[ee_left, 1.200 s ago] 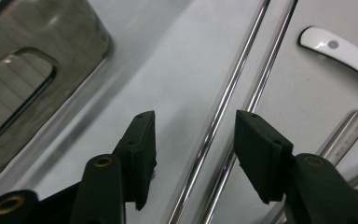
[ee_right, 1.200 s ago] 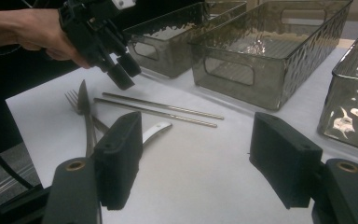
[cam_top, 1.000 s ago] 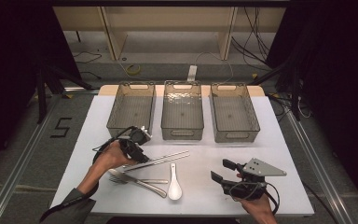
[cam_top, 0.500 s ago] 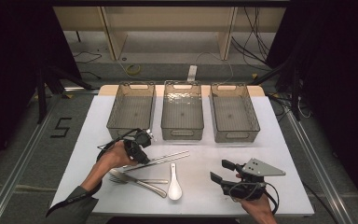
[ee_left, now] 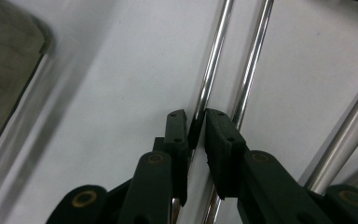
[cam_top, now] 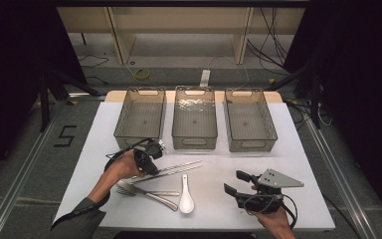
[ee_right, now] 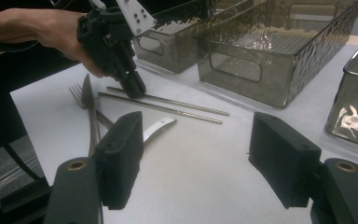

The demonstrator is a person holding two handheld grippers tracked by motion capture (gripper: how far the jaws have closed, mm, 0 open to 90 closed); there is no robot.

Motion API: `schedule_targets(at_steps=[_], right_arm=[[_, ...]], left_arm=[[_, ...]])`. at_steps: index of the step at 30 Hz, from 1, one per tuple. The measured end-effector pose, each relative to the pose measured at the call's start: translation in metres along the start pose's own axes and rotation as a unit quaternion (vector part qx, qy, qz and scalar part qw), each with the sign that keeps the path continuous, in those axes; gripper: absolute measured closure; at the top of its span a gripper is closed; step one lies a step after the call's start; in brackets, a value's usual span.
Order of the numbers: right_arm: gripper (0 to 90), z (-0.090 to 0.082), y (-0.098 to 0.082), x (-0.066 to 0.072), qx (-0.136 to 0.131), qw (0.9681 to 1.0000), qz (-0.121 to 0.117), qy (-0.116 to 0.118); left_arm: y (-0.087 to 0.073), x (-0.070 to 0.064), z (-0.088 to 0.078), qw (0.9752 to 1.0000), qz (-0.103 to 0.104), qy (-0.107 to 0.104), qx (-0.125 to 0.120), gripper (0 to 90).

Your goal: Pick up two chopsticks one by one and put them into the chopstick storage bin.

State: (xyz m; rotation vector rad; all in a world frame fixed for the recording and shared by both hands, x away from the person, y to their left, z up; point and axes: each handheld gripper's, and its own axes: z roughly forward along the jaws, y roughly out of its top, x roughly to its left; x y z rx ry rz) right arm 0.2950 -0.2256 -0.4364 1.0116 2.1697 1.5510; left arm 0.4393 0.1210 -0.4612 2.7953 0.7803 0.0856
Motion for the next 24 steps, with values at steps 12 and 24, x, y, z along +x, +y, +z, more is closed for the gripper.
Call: schedule_targets(at_steps=[12,24], right_arm=[[36.0,0.0008,0.0001,0.0000,0.004,1.0000,0.000,-0.001],[36.4,-0.0007,0.0005,-0.0007,0.002,1.0000,0.001,-0.002]], left_arm=[[0.0007,-0.0016,-0.0007,0.9992,0.040,0.001,0.008,83.9],[-0.0002,-0.0046,-0.0017,0.9983,0.054,0.014,-0.017,84.7]])
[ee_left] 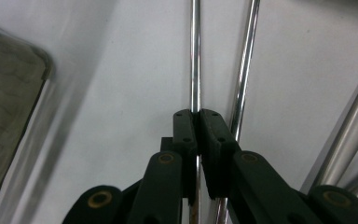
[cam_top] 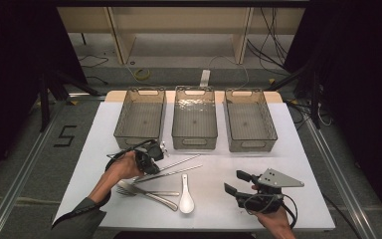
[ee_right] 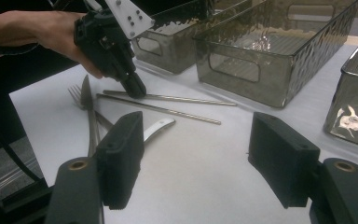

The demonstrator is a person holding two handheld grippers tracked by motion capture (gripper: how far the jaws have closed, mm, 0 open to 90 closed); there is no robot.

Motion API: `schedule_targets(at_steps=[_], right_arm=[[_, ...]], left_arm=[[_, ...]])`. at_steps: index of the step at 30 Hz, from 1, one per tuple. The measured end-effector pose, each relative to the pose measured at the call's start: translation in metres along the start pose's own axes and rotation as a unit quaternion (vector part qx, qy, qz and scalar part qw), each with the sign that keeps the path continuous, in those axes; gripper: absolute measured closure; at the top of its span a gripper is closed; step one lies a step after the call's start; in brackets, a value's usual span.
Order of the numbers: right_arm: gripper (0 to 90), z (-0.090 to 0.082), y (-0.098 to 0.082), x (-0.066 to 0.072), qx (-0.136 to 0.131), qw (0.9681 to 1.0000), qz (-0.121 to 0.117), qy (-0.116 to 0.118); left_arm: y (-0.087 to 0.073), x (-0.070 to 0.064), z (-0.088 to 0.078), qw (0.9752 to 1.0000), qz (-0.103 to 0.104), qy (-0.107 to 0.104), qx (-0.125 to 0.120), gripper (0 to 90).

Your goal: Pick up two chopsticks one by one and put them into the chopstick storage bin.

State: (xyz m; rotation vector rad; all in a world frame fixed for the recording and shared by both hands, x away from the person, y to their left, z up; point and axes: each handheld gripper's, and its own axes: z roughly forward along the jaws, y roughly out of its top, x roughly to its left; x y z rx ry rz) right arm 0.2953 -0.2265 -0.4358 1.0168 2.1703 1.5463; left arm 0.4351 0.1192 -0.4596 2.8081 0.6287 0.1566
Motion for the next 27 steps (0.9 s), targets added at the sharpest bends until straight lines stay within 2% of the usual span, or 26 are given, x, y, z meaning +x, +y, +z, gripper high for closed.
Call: schedule_targets(at_steps=[3,8,12,13,15,16,17,22,23,26,27], right_arm=[[36.5,-0.001,0.000,0.000,-0.002,1.0000,0.002,0.001],[36.5,-0.001,0.000,0.000,-0.003,1.0000,0.002,0.002],[36.6,-0.001,0.000,0.000,-0.004,1.0000,0.003,0.002],[36.6,-0.001,0.000,-0.001,-0.004,1.0000,0.002,0.002],[36.7,-0.001,0.000,0.000,-0.004,1.0000,0.003,0.002],[36.7,-0.001,0.000,0.000,-0.004,1.0000,0.003,0.002],[36.6,-0.002,0.000,0.000,-0.006,1.0000,0.002,0.001],[36.7,-0.002,0.000,-0.001,-0.005,1.0000,0.004,0.002],[36.7,-0.002,0.000,0.000,-0.006,1.0000,0.003,0.002],[36.8,-0.002,0.000,0.000,-0.005,1.0000,0.003,0.001],[36.8,-0.002,0.000,-0.001,-0.004,1.0000,0.004,0.001]], left_arm=[[0.001,-0.002,-0.006,0.9999,-0.001,0.012,-0.009,84.8],[0.002,-0.005,-0.016,0.9998,0.001,0.013,-0.017,84.8],[0.005,-0.012,-0.027,0.9993,0.003,0.016,-0.034,84.9],[0.006,-0.012,-0.031,0.9993,0.010,0.014,-0.032,84.9],[0.007,-0.015,-0.040,0.9988,0.009,0.011,-0.047,84.9],[0.007,-0.015,-0.040,0.9988,0.009,0.011,-0.047,84.9],[0.007,-0.017,-0.045,0.9985,0.007,0.004,-0.054,84.9],[0.007,-0.020,-0.050,0.9979,0.004,-0.009,-0.064,84.9],[0.007,-0.020,-0.055,0.9970,-0.002,-0.009,-0.077,84.9],[0.007,-0.020,-0.061,0.9961,-0.004,-0.004,-0.088,84.9],[0.007,-0.019,-0.068,0.9948,-0.008,-0.007,-0.101,84.9]])
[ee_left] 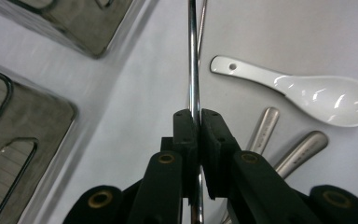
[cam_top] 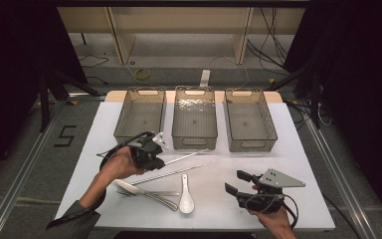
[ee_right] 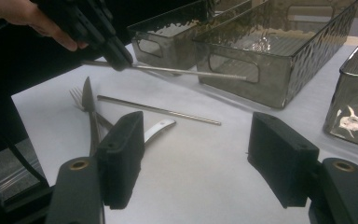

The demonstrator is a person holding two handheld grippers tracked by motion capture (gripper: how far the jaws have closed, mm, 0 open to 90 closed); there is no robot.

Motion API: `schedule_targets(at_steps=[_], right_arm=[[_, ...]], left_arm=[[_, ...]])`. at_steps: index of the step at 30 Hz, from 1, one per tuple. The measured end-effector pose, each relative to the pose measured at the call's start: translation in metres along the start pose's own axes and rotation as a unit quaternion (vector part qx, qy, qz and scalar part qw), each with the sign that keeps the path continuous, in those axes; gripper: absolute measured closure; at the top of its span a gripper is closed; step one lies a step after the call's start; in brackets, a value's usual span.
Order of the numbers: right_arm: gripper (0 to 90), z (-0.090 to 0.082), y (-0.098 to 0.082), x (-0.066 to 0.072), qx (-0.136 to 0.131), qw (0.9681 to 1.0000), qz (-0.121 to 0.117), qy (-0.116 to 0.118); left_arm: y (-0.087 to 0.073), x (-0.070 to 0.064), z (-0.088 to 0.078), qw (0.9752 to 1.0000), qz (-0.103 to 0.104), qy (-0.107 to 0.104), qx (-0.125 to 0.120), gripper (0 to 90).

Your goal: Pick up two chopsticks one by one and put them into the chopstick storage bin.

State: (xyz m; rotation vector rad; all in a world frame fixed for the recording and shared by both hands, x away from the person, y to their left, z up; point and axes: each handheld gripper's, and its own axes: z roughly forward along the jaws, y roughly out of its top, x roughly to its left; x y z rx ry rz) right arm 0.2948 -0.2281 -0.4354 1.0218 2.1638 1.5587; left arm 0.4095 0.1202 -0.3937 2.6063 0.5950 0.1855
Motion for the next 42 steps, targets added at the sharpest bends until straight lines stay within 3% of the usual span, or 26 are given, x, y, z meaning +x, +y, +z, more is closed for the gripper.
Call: schedule_targets(at_steps=[5,8,13,14,15,16,19,23,24,26,28,31,32,35,37,38,39,40,41,42], right_arm=[[36.7,0.000,0.000,0.000,0.000,1.0000,0.000,0.000],[36.5,0.000,0.000,0.000,0.001,1.0000,0.001,-0.001],[35.8,0.000,-0.001,-0.001,0.001,1.0000,0.000,0.000],[33.9,0.001,-0.001,-0.001,0.001,1.0000,0.002,-0.002],[33.9,0.001,-0.001,-0.001,0.001,1.0000,0.002,-0.002],[30.4,0.001,-0.001,-0.001,0.006,1.0000,0.004,-0.005],[28.1,0.002,0.000,-0.001,0.010,0.9999,0.004,-0.007],[25.9,0.002,0.000,-0.001,0.010,0.9999,0.002,-0.010],[25.5,0.002,0.000,-0.001,0.007,0.9999,0.000,-0.012],[25.3,0.001,0.000,-0.001,0.006,0.9999,0.001,-0.013],[25.3,0.001,0.000,-0.001,0.006,0.9999,0.000,-0.012],[25.3,0.001,0.000,-0.001,0.006,0.9999,0.001,-0.012],[25.3,0.001,0.000,-0.001,0.006,0.9999,0.003,-0.013],[25.3,0.001,0.000,-0.001,0.004,0.9999,0.005,-0.013],[25.3,0.001,0.000,-0.001,0.006,0.9999,0.006,-0.012],[25.3,0.001,0.000,-0.001,0.007,0.9999,0.005,-0.012],[25.3,0.001,0.000,-0.001,0.007,0.9999,0.005,-0.012],[25.3,0.001,0.000,-0.001,0.007,0.9999,0.004,-0.012],[25.3,0.001,0.000,-0.001,0.007,0.9999,0.004,-0.012],[25.4,0.001,0.000,-0.001,0.007,0.9999,0.006,-0.012]], left_arm=[[0.001,0.006,-0.010,0.9996,-0.015,0.003,-0.025,84.9],[-0.001,0.018,-0.014,0.9982,-0.042,0.011,-0.042,84.8],[-0.003,0.030,-0.019,0.9963,-0.066,0.012,-0.054,84.8],[-0.003,0.037,-0.022,0.9943,-0.080,0.022,-0.067,84.8],[-0.003,0.037,-0.022,0.9943,-0.080,0.022,-0.067,84.8],[-0.002,0.044,-0.026,0.9909,-0.101,0.034,-0.082,84.8],[-0.002,0.053,-0.030,0.9899,-0.108,0.046,-0.080,84.8],[0.000,0.069,-0.036,0.9852,-0.132,0.061,-0.091,84.7],[0.001,0.075,-0.039,0.9828,-0.143,0.067,-0.095,84.7],[0.002,0.079,-0.039,0.9825,-0.146,0.069,-0.094,84.7],[0.002,0.088,-0.040,0.9796,-0.159,0.077,-0.096,84.8],[0.003,0.094,-0.040,0.9780,-0.166,0.080,-0.097,84.8],[0.003,0.099,-0.041,0.9756,-0.175,0.087,-0.100,84.8],[0.004,0.105,-0.042,0.9741,-0.180,0.090,-0.103,84.8],[0.004,0.111,-0.042,0.9708,-0.190,0.097,-0.110,84.7],[0.003,0.117,-0.041,0.9676,-0.202,0.100,-0.113,84.7],[0.003,0.117,-0.041,0.9676,-0.202,0.100,-0.113,84.8],[0.002,0.123,-0.040,0.9654,-0.210,0.103,-0.116,84.8],[0.002,0.123,-0.040,0.9654,-0.210,0.103,-0.116,84.7],[0.001,0.125,-0.039,0.9639,-0.216,0.100,-0.119,84.7]])
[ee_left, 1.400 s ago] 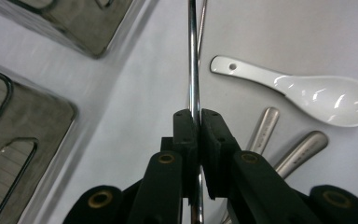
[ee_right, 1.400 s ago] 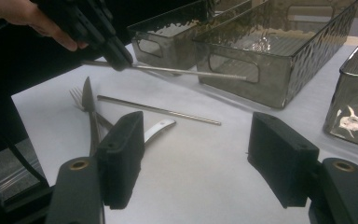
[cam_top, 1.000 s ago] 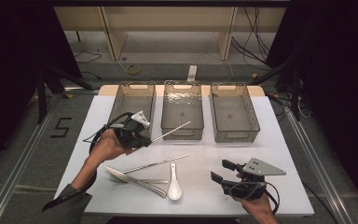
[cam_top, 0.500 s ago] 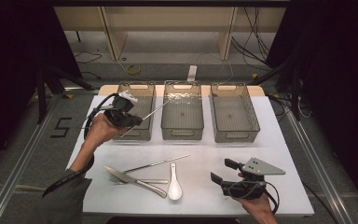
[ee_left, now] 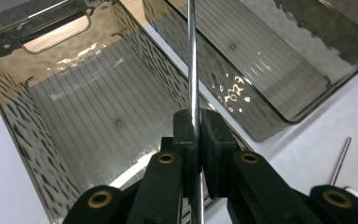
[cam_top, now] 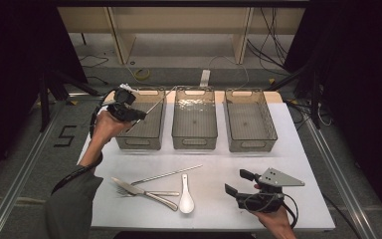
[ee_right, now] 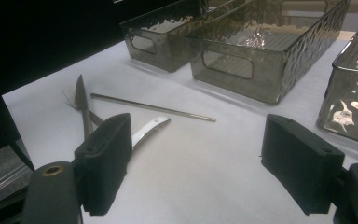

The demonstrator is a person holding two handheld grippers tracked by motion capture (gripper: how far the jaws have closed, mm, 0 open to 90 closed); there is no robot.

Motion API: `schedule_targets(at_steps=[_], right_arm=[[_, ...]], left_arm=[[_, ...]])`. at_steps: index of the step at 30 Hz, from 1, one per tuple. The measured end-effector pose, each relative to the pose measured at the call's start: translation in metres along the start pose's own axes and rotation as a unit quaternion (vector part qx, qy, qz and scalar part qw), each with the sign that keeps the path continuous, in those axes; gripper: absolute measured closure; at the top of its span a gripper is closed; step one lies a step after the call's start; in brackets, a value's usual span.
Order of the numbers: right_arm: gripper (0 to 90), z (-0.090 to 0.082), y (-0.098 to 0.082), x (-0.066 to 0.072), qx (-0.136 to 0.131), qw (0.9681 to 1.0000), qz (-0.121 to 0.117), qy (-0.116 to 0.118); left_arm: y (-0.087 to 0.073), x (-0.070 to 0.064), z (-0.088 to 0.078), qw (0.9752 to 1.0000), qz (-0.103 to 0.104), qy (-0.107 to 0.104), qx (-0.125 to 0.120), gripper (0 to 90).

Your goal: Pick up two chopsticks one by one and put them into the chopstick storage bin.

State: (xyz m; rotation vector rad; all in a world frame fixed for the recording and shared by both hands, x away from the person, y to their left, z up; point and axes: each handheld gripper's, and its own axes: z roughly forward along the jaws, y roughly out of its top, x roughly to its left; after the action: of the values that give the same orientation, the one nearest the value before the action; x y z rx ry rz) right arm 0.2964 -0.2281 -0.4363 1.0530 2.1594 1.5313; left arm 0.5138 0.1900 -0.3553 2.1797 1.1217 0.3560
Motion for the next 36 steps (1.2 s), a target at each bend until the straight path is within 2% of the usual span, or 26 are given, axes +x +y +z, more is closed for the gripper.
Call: schedule_targets(at_steps=[6,12,15,18,24,29,36], right_arm=[[25.4,0.000,0.000,0.000,0.001,1.0000,0.001,0.001],[25.4,0.001,0.000,0.000,0.001,1.0000,0.001,0.001],[25.6,0.000,0.000,0.000,0.001,1.0000,0.001,0.002],[25.6,0.001,0.000,0.000,0.003,1.0000,0.002,0.002],[25.8,0.001,0.000,0.000,0.005,1.0000,0.002,0.003],[25.8,0.001,0.000,0.000,0.004,1.0000,0.001,0.004],[26.0,0.001,-0.001,0.000,0.006,1.0000,0.000,0.004]], left_arm=[[0.002,0.011,0.009,0.9998,-0.015,0.008,0.001,84.7],[0.004,0.022,0.015,0.9991,-0.031,0.028,0.001,84.7],[0.004,0.025,0.017,0.9991,-0.032,0.026,0.005,84.7],[0.002,0.030,0.023,0.9986,-0.044,0.030,0.009,84.7],[0.000,0.035,0.025,0.9981,-0.044,0.042,0.008,84.7],[-0.004,0.038,0.027,0.9980,-0.045,0.044,0.011,84.7],[-0.012,0.046,0.031,0.9971,-0.057,0.049,0.009,84.6]])
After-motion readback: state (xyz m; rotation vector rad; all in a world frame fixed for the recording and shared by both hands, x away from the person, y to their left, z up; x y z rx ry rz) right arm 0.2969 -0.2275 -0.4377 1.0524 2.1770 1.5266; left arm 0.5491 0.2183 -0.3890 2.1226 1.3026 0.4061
